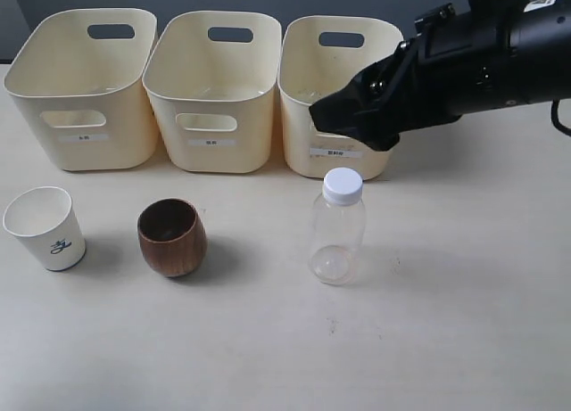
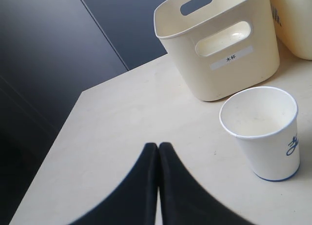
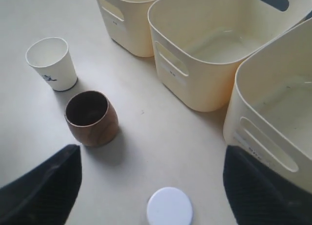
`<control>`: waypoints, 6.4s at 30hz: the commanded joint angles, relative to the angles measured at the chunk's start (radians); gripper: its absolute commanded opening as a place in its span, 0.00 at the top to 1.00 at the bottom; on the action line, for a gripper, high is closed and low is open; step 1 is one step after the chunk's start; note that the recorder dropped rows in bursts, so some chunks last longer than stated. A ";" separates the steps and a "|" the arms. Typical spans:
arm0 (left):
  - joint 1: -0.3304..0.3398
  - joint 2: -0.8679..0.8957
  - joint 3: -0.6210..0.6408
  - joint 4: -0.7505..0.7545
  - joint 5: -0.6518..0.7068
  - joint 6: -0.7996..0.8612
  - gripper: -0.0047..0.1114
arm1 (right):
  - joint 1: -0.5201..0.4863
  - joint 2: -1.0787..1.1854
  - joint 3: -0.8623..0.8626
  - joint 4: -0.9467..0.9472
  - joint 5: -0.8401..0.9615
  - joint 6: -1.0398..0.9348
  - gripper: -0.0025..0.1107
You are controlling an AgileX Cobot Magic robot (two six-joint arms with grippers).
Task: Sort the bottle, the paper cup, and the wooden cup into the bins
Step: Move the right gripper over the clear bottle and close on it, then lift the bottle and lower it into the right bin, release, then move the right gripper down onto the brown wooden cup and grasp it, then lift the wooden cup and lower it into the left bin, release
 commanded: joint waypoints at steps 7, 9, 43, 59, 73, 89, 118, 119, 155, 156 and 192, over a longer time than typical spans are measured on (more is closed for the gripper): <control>-0.005 -0.003 0.002 -0.004 -0.004 -0.006 0.96 | 0.001 0.144 -0.004 0.013 -0.010 -0.004 0.31; -0.005 -0.003 0.002 -0.004 -0.004 -0.006 0.96 | 0.001 0.162 -0.004 0.013 -0.007 -0.004 0.31; -0.005 -0.003 0.002 -0.004 -0.004 -0.006 0.96 | 0.019 0.251 -0.004 -0.072 0.068 0.043 0.31; -0.005 -0.003 0.002 -0.004 -0.004 -0.006 0.96 | 0.051 0.280 -0.004 -0.181 0.014 0.111 0.63; -0.005 -0.003 0.002 -0.004 -0.004 -0.006 0.96 | 0.051 0.183 -0.054 -0.224 -0.125 0.111 0.98; -0.005 -0.003 0.002 -0.004 -0.004 -0.006 0.96 | -0.065 0.388 -0.544 -0.445 -0.108 0.517 0.98; -0.005 -0.003 0.002 -0.004 -0.004 -0.006 0.96 | -0.103 0.620 -0.676 -0.541 0.023 0.633 0.44; -0.005 -0.003 0.002 -0.004 -0.004 -0.006 0.96 | -0.099 0.573 -0.676 -0.541 0.048 0.627 0.44; -0.005 -0.003 0.002 -0.004 -0.004 -0.006 0.96 | 0.409 0.827 -0.676 -0.473 0.200 0.163 0.44; -0.005 -0.003 0.002 -0.004 -0.004 -0.006 0.96 | 0.409 0.827 -0.676 -0.458 0.203 0.147 0.44; -0.005 -0.003 0.002 -0.004 -0.004 -0.006 0.96 | 0.500 0.814 -0.676 -0.454 0.225 0.039 0.44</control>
